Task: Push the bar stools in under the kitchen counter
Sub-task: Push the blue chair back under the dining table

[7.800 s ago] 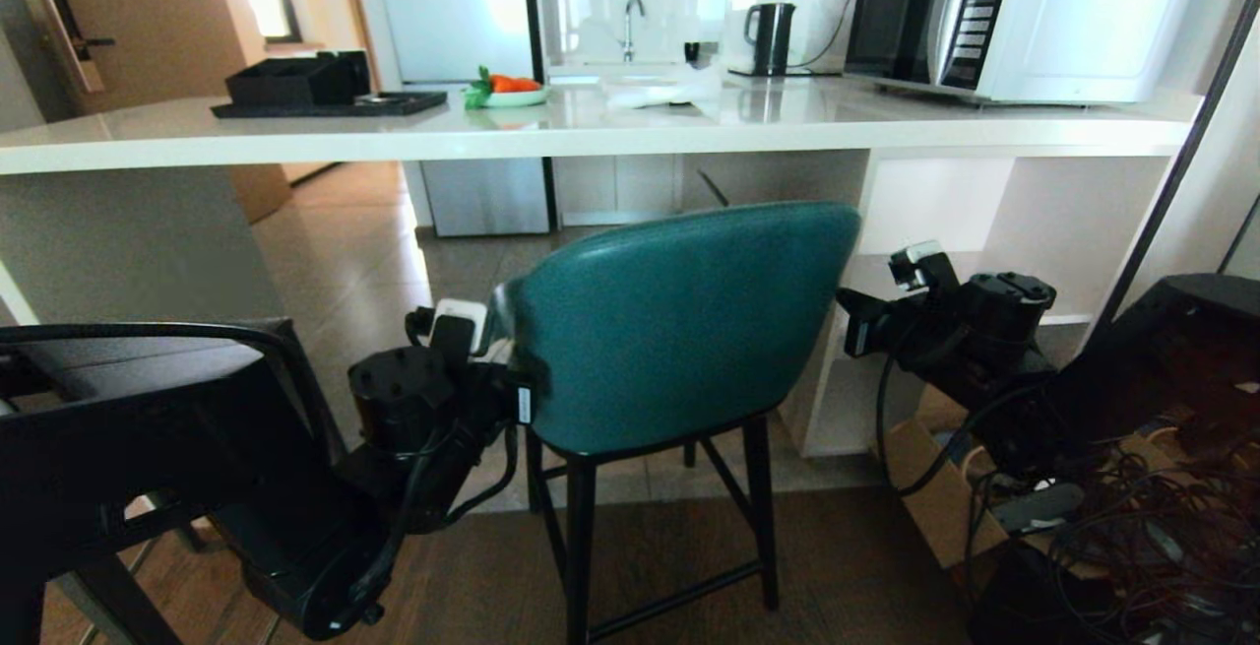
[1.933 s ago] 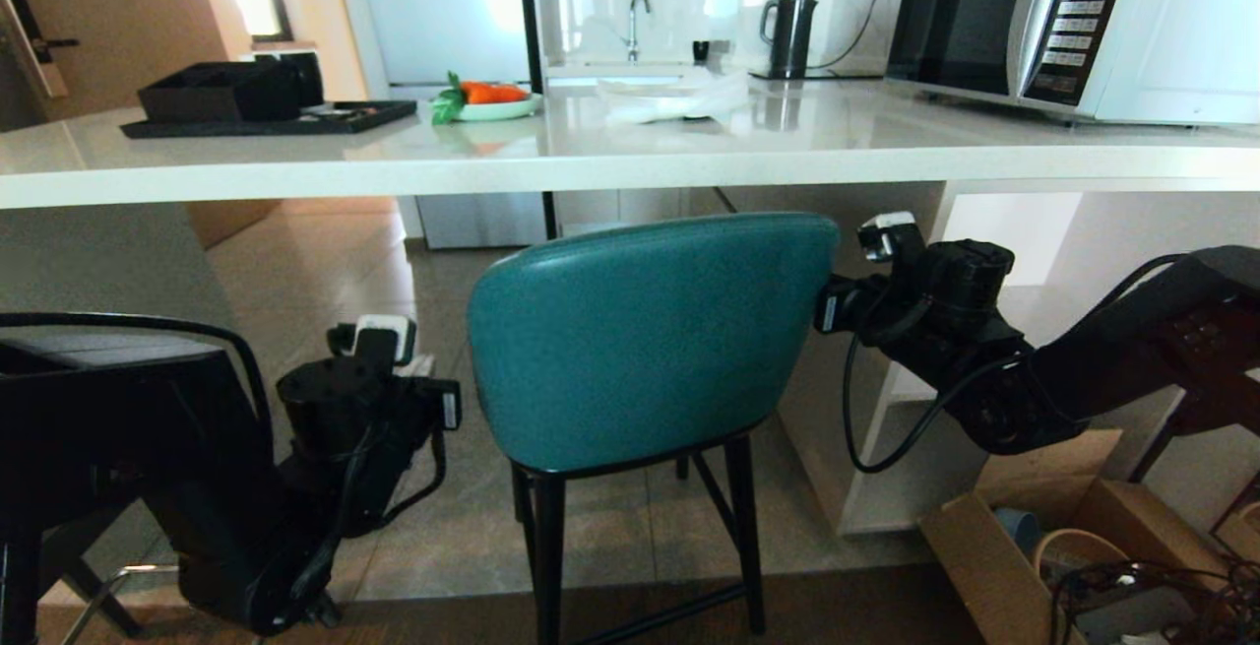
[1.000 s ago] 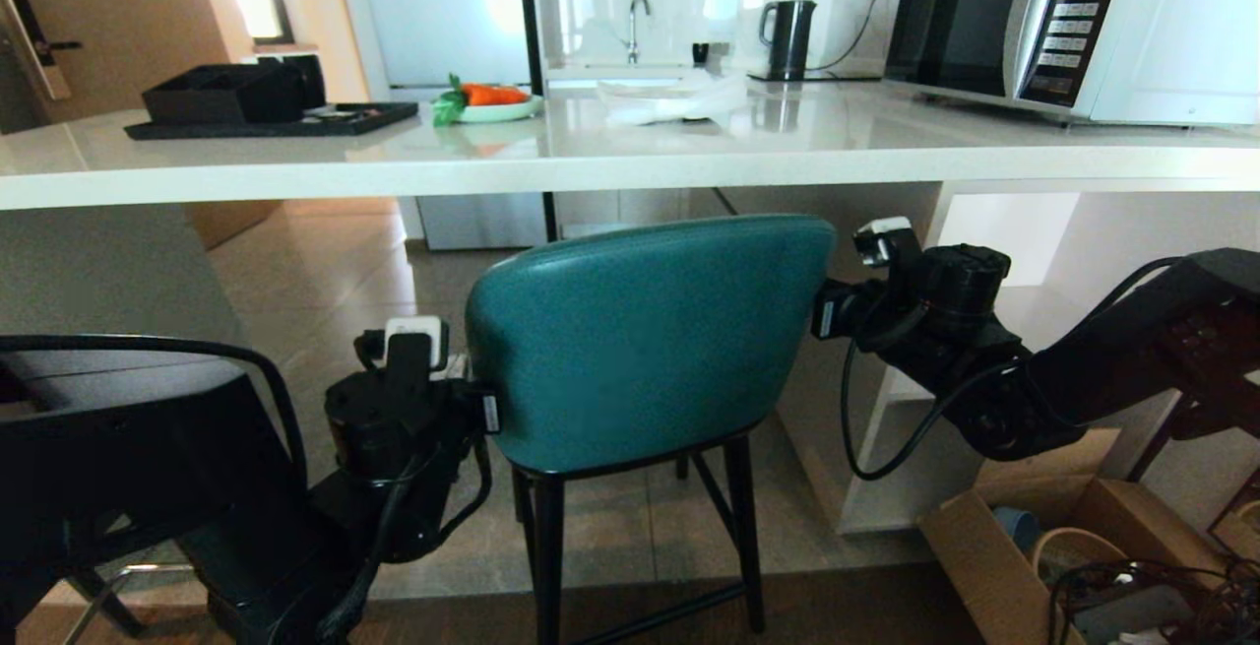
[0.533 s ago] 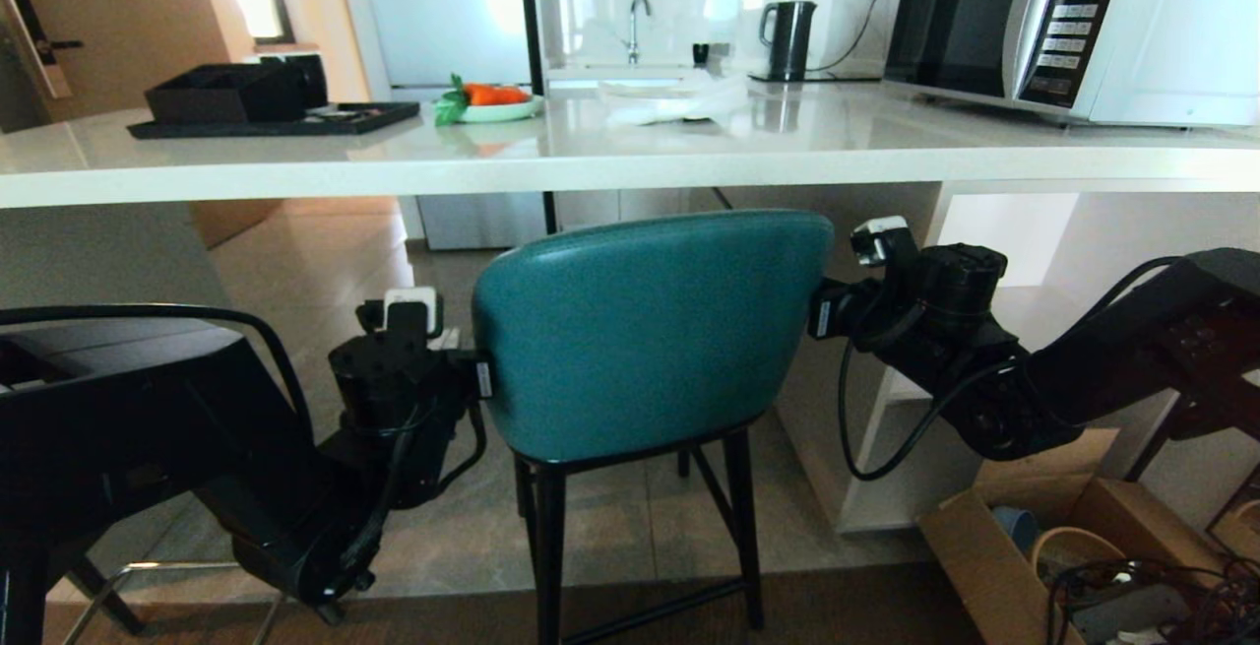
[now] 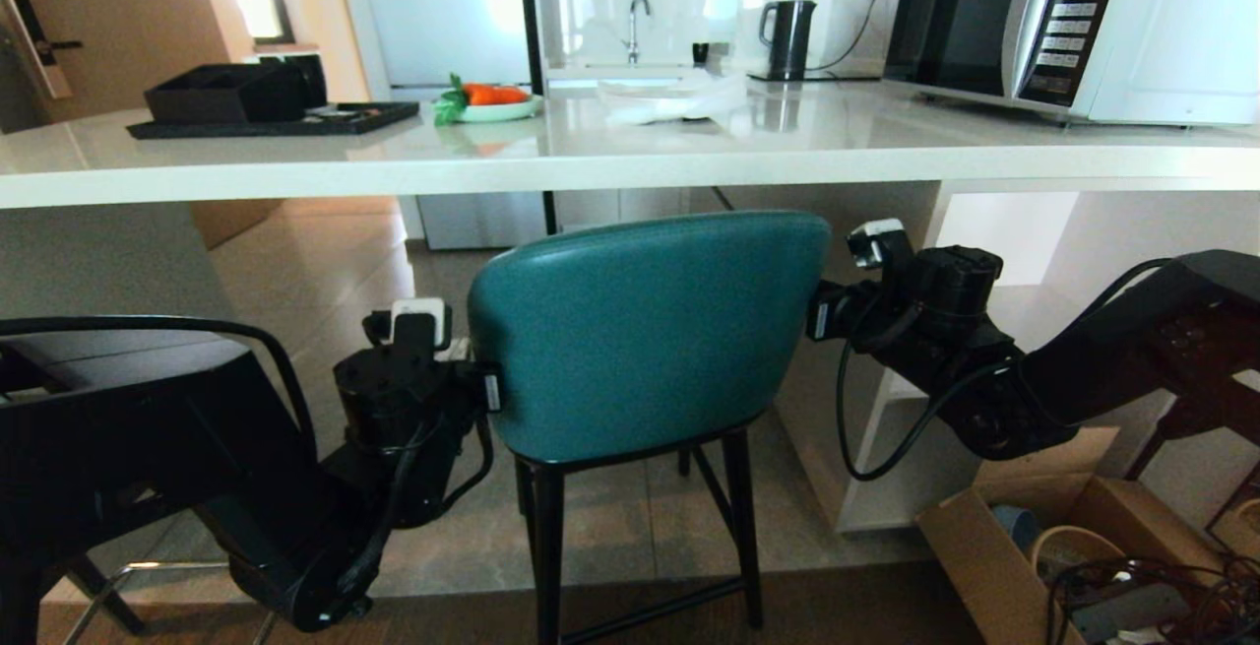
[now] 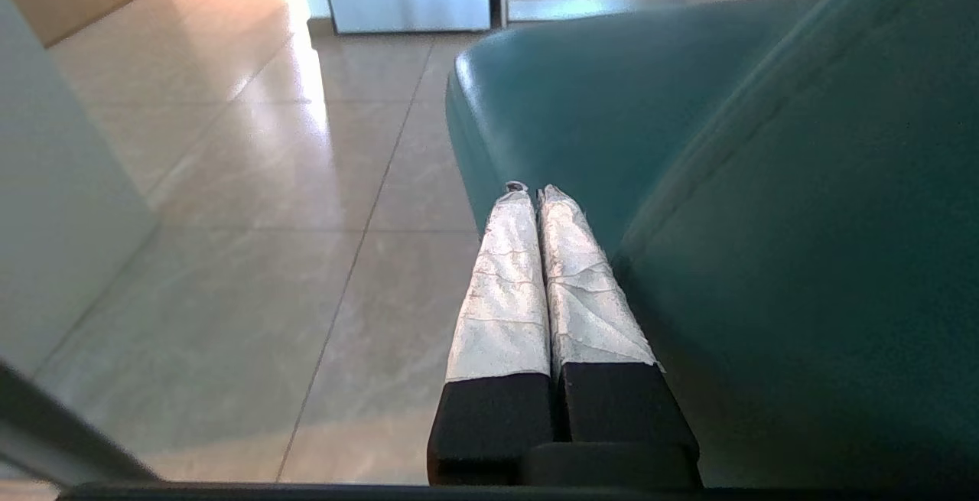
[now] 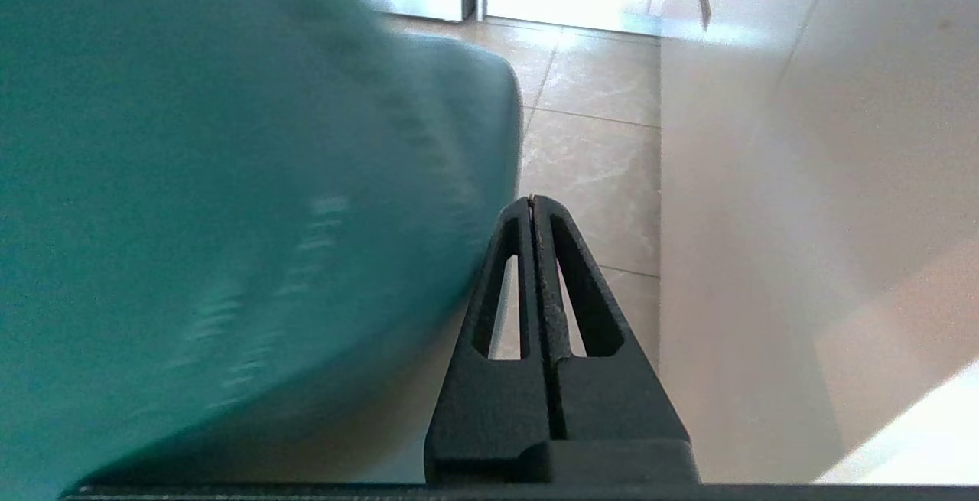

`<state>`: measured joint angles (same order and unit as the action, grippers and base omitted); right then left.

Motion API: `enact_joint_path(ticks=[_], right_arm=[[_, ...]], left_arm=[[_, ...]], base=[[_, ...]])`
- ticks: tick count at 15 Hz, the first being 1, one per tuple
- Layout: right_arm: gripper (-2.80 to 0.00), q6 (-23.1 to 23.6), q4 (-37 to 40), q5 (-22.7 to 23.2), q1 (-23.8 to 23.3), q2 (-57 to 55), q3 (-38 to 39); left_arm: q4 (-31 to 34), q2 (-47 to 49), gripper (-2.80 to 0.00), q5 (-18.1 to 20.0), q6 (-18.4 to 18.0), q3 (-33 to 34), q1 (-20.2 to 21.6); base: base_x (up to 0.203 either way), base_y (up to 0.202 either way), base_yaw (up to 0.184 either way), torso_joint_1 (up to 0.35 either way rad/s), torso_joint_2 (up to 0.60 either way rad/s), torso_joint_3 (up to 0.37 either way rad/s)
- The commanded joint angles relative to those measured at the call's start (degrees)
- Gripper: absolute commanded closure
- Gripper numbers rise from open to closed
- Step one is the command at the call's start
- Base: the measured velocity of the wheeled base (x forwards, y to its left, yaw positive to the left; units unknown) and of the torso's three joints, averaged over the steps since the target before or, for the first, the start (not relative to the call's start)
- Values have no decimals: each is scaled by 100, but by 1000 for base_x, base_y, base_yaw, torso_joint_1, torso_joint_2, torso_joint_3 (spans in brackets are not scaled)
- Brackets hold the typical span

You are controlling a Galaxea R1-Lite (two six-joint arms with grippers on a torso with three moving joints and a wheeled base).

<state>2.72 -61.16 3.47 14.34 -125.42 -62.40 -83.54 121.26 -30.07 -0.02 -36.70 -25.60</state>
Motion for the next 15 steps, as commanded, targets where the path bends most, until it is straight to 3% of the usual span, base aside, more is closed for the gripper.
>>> enact_joint_path(ticks=[1, 9, 15], right_arm=[[0, 9, -36, 4, 34, -27, -16], [0, 18, -10, 13, 210, -123, -176], [0, 35, -10, 13, 429, -123, -184]], left_arm=[[105, 218, 0, 7, -6, -363, 189], [574, 675, 0, 19, -15, -1261, 341], [1367, 714, 0, 28, -15, -2157, 503]], base=[[0, 0, 0, 0, 0, 0], [0, 0, 0, 0, 0, 0], [0, 0, 0, 0, 0, 0]])
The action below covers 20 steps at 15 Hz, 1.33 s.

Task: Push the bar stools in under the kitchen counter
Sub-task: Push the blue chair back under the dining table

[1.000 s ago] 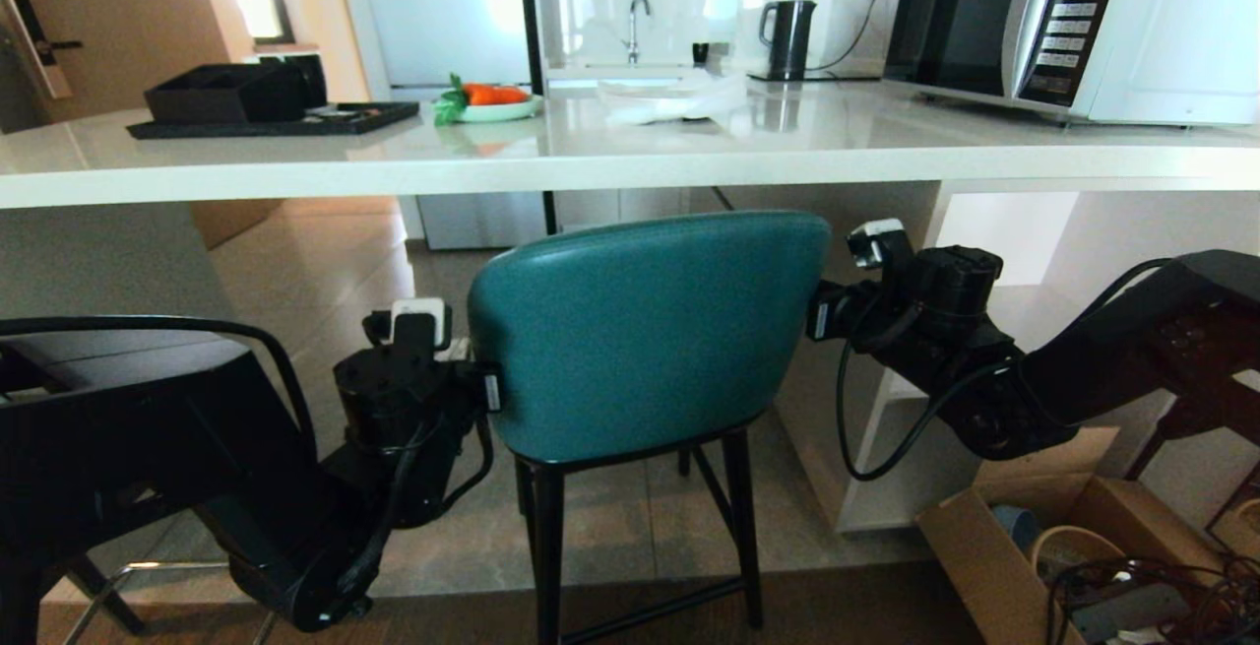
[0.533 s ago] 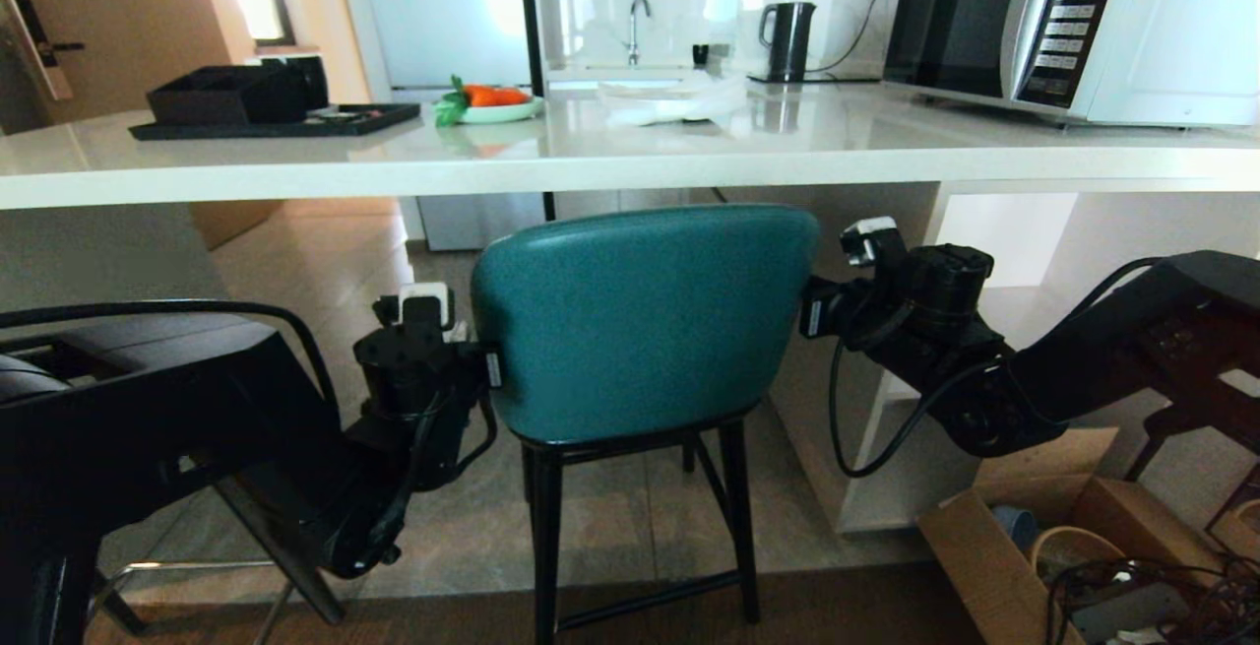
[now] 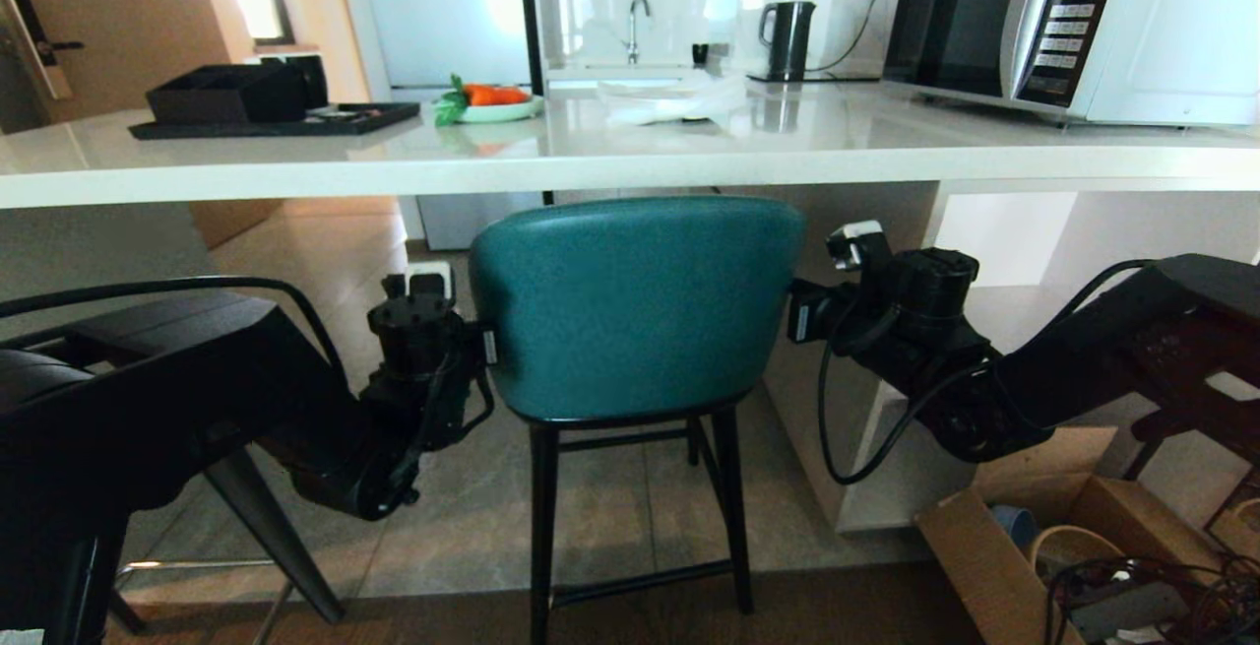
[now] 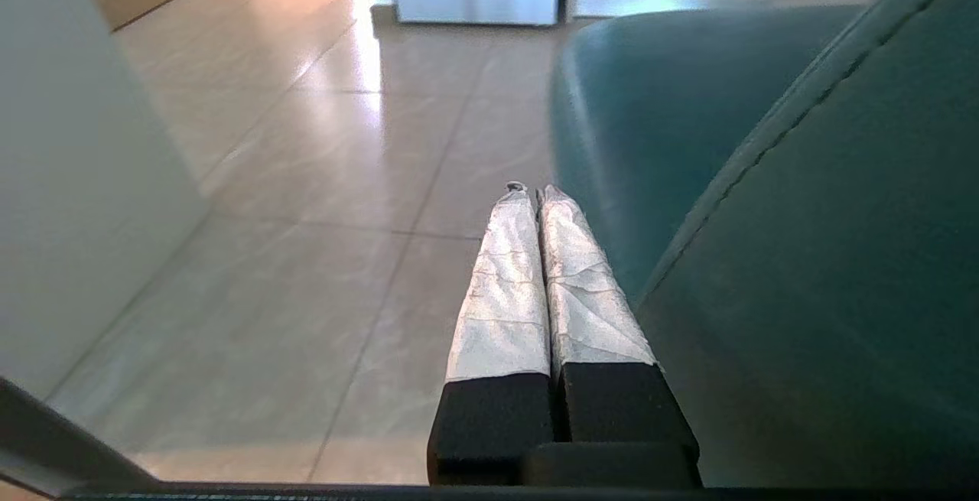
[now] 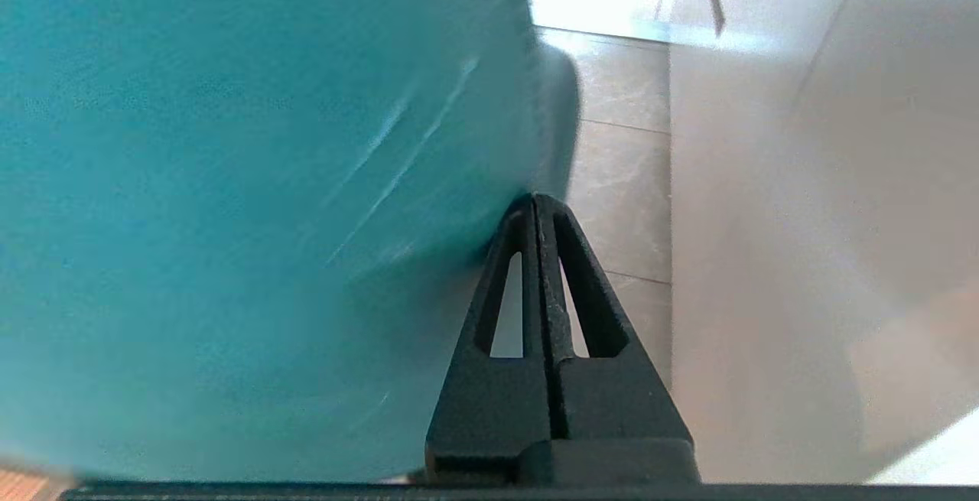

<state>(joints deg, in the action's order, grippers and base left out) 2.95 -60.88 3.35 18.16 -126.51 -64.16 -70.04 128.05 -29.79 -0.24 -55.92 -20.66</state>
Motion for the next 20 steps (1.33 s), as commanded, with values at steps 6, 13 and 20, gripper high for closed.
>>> enact_joint_path(ticks=[6, 13, 20], right_arm=[[0, 30, 181, 32, 16, -317, -568], [0, 30, 349, 16, 91, -497, -887], [0, 30, 779, 14, 135, -842, -1732]], left_arm=[[597, 441, 0, 43, 7, -1134, 18], [735, 967, 0, 171, -5, -1619, 260], [1311, 1204, 0, 233, -213, -2742, 370]], base=[[0, 0, 0, 0, 0, 0], [0, 0, 0, 0, 0, 0], [0, 0, 0, 0, 0, 0]])
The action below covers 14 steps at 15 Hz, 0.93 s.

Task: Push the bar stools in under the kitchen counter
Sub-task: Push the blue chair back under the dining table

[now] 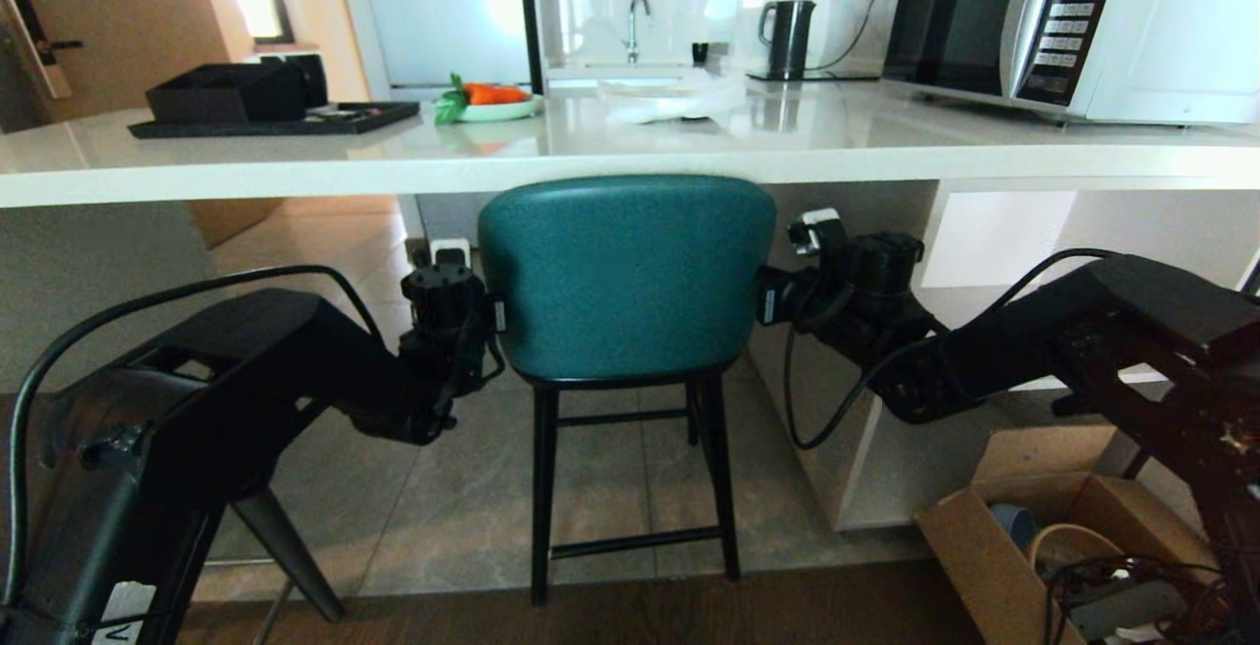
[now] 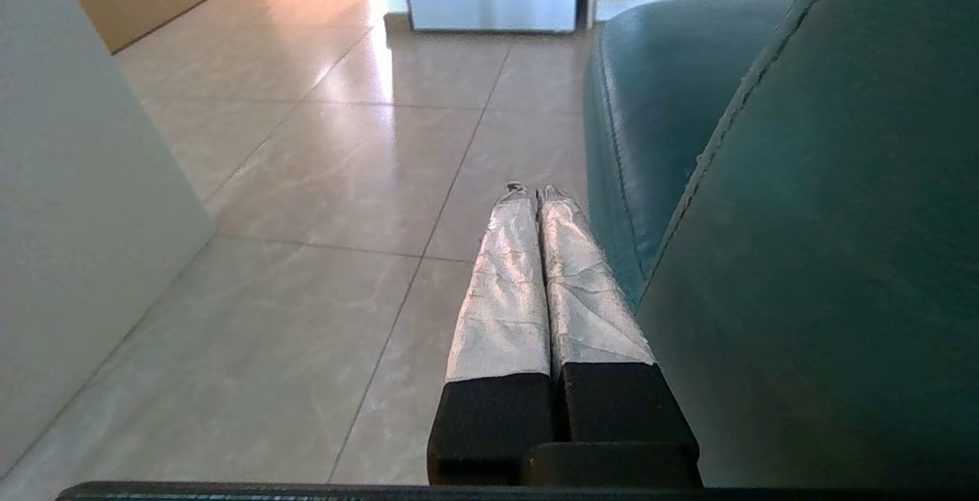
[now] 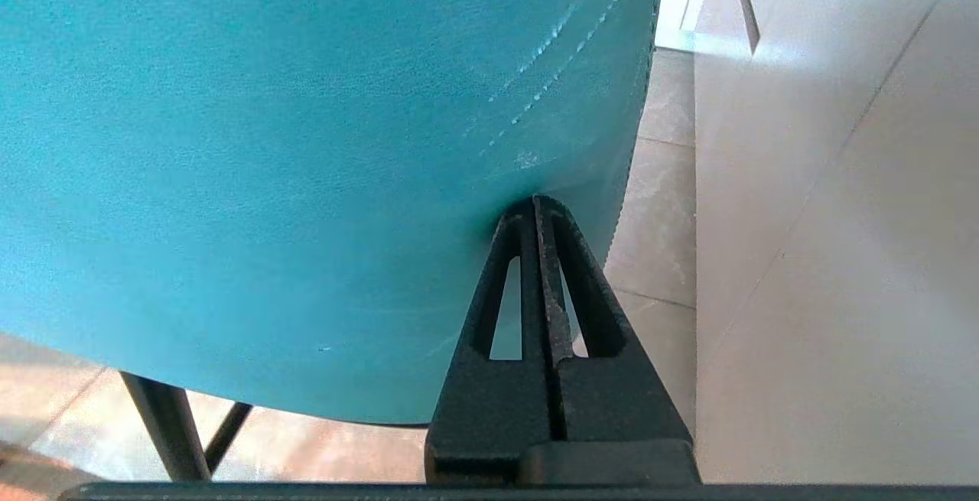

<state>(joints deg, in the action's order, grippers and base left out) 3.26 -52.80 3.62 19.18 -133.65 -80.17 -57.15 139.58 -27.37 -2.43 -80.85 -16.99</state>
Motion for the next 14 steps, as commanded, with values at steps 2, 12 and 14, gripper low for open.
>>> enact_joint_path(ticks=[2, 12, 14], right_arm=[[0, -9, -54, -37, 34, -161, -97], [0, -39, -445, -63, -94, 510, 912], [0, -89, -625, -64, -97, 913, 1466]], left_arm=[[124, 130, 0, 20, 6, -420, -20], [-535, -633, 0, 216, 33, 1032, 24], [-921, -961, 0, 242, 39, 1843, 33]], base=[[0, 0, 0, 0, 0, 0], [0, 0, 0, 0, 0, 0], [0, 0, 0, 0, 0, 0]])
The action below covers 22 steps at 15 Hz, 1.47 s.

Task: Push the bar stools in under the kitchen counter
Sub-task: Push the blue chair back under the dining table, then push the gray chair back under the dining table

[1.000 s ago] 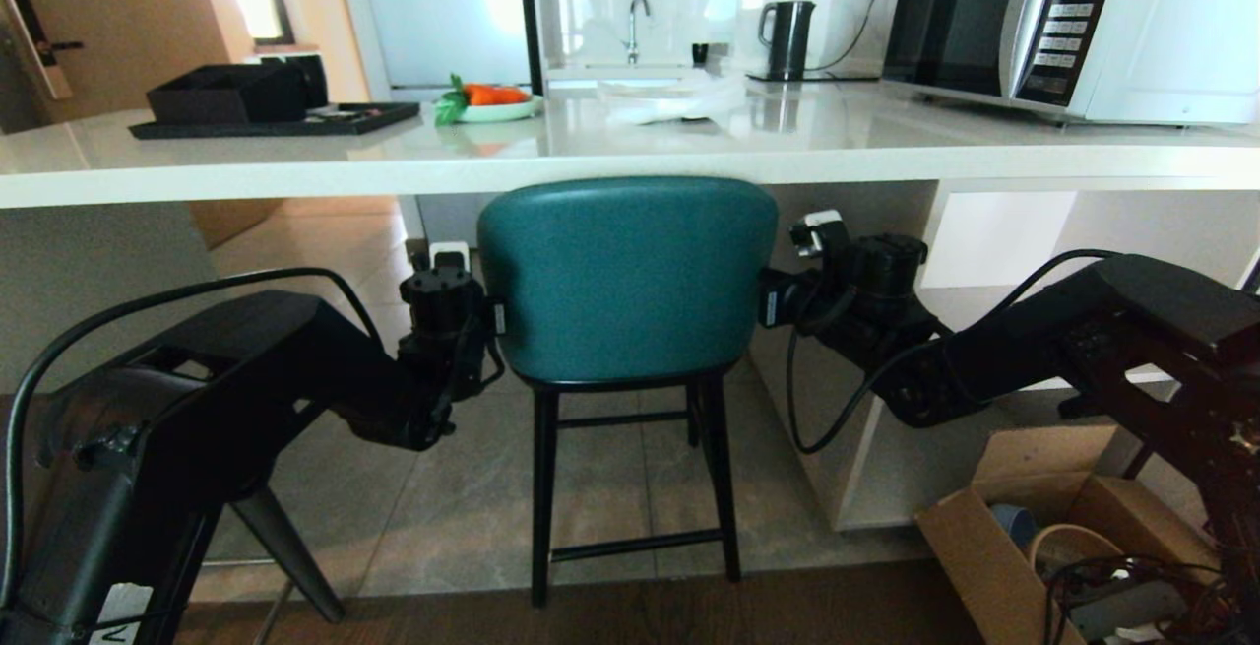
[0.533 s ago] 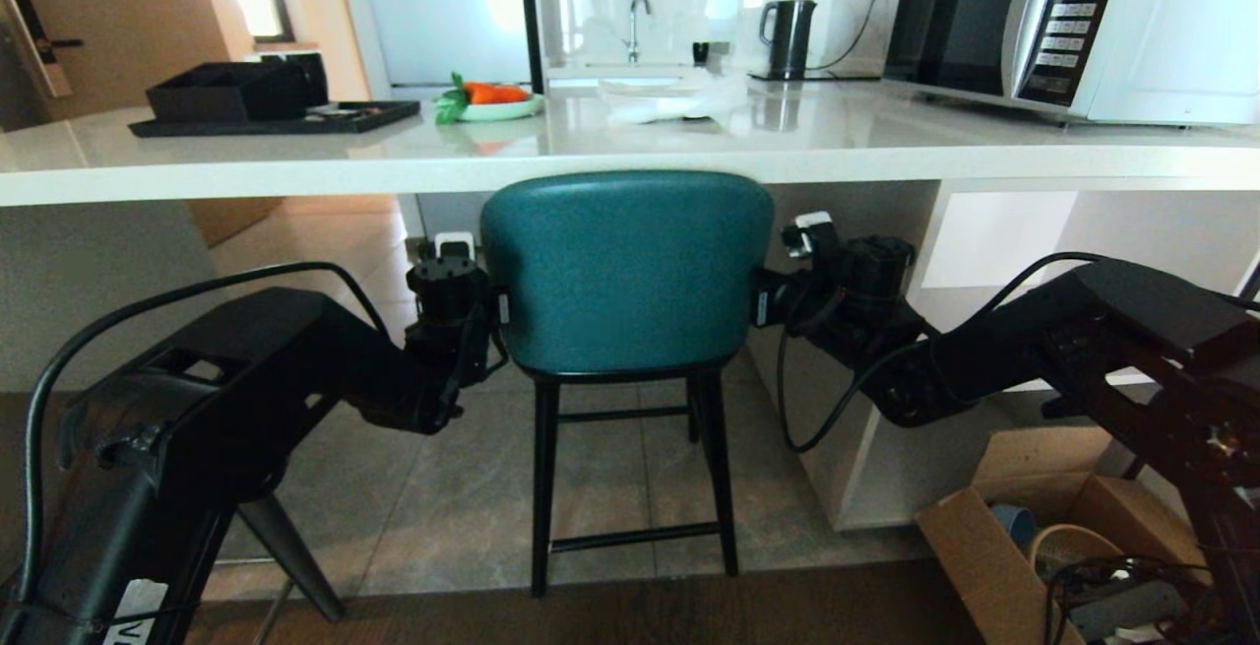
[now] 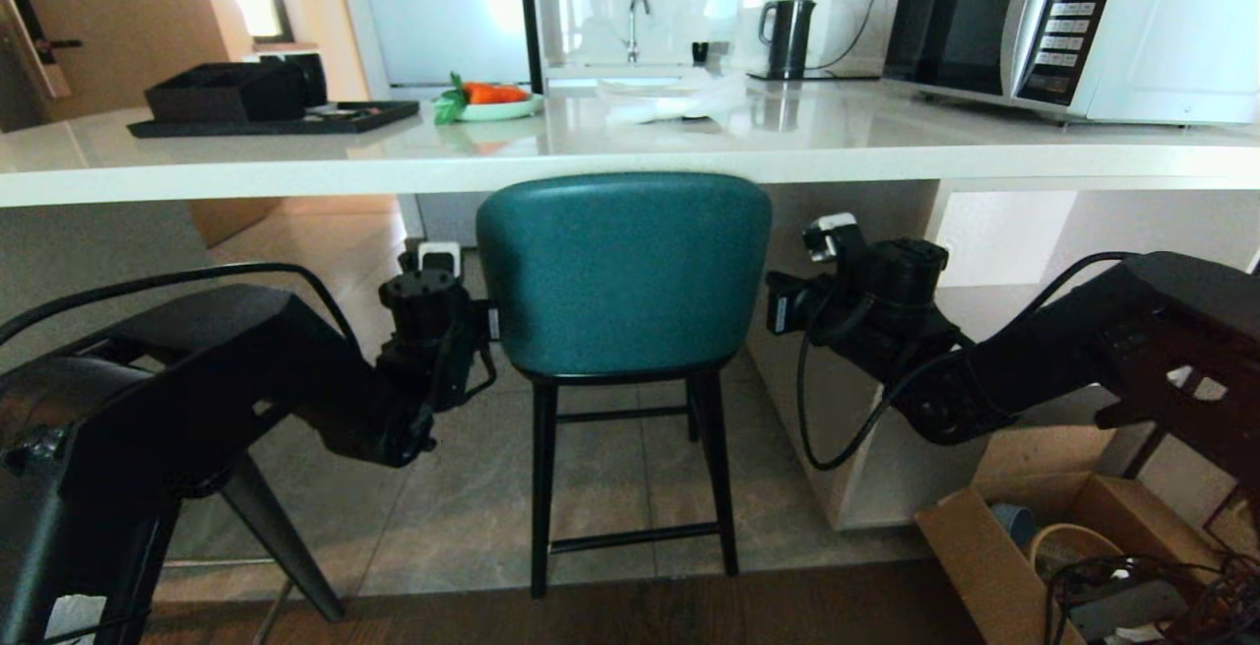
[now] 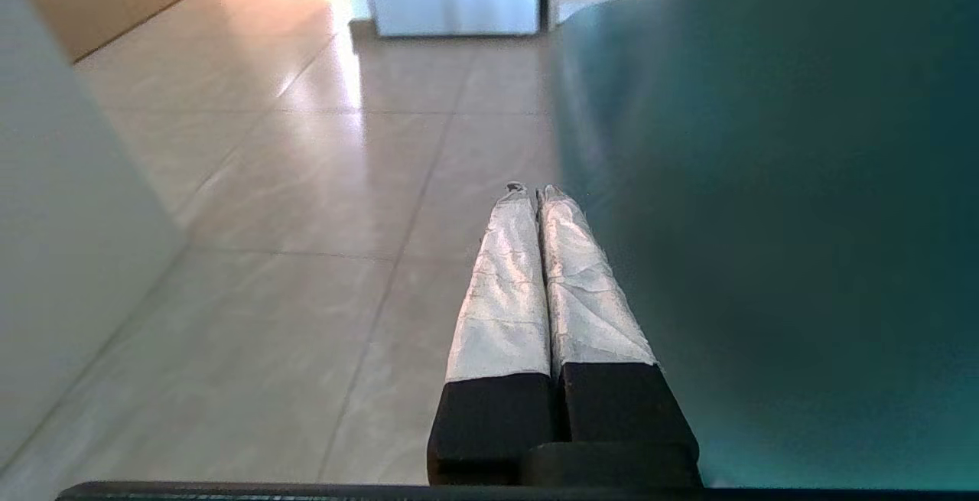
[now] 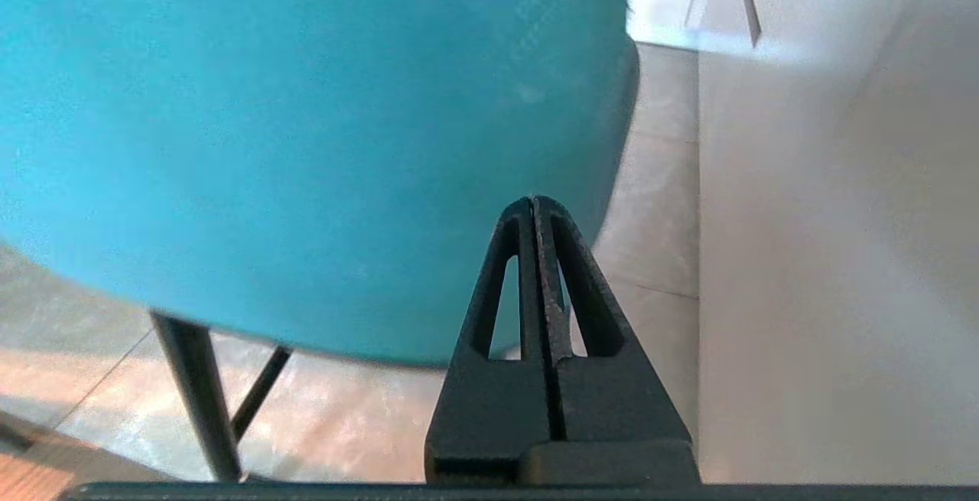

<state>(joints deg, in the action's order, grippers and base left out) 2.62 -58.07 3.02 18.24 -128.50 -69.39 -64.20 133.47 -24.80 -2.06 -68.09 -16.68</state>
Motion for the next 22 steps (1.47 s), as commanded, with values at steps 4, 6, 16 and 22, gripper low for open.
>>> enact_joint_path(ticks=[4, 6, 16, 22], right_arm=[[0, -330, -437, -134, 25, 1663, 1786], [0, -355, -571, -275, 51, 2538, 2505], [0, -369, -107, -1152, -21, 6523, 5060], [0, -181, 2396, -1280, -935, 9242, 4902]], left_arm=[[-768, -1962, 0, 273, 2, 2130, -196], [-795, -3087, 0, 416, -48, 2882, -411], [965, -7754, 0, 92, -584, 4743, -73], [1822, -9794, 0, 25, -1360, 4616, 1268]], base=[[0, 0, 0, 0, 0, 0], [0, 0, 0, 0, 0, 0], [0, 0, 0, 0, 0, 0], [0, 0, 0, 0, 0, 0]])
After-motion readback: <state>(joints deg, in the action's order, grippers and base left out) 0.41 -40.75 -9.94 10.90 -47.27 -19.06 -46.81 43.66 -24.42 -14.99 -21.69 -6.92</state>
